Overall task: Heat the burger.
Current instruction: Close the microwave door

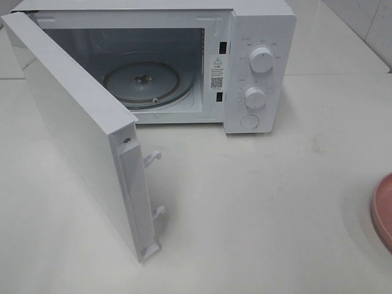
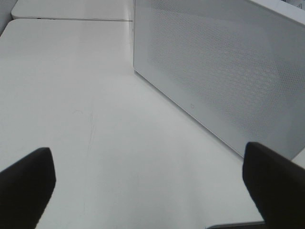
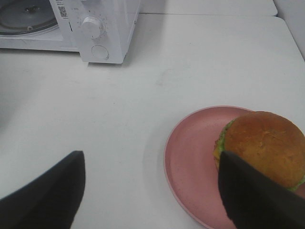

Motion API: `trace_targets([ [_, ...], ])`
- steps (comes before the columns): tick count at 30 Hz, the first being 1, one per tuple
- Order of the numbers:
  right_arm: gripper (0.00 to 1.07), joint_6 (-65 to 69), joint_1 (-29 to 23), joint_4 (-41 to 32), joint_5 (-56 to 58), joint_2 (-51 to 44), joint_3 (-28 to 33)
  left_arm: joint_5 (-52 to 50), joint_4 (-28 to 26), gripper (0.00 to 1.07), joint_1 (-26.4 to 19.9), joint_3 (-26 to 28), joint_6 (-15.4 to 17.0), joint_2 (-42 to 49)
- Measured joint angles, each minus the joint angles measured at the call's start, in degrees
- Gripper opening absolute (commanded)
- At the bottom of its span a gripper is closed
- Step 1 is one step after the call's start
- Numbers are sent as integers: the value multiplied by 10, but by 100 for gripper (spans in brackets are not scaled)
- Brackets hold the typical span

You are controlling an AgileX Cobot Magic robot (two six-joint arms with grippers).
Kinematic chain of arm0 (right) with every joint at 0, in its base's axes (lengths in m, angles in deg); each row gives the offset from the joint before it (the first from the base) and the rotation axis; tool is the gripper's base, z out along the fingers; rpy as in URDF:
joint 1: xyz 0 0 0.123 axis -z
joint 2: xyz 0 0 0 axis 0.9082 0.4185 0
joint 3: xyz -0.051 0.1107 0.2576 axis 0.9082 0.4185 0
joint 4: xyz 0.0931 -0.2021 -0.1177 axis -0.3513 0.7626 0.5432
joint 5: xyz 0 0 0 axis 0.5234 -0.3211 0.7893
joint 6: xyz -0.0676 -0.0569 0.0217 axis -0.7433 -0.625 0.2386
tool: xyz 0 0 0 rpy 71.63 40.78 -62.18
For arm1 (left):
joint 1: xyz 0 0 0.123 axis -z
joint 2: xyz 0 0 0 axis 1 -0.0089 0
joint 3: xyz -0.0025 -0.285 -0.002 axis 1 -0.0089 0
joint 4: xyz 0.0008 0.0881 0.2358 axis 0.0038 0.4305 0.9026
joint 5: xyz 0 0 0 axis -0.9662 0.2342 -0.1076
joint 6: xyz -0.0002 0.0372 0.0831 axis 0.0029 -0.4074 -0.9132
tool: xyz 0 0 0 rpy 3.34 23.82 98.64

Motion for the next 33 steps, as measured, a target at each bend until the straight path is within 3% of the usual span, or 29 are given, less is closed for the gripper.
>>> trace_targets([
  [24, 75, 0, 0, 0, 0, 0, 0, 0, -5, 100, 0, 0, 5, 0],
  [32, 75, 0, 0, 0, 0, 0, 0, -33, -14, 86, 0, 5, 6, -10],
  [33, 75, 0, 0, 0, 0, 0, 0, -43, -14, 79, 0, 6, 6, -25],
])
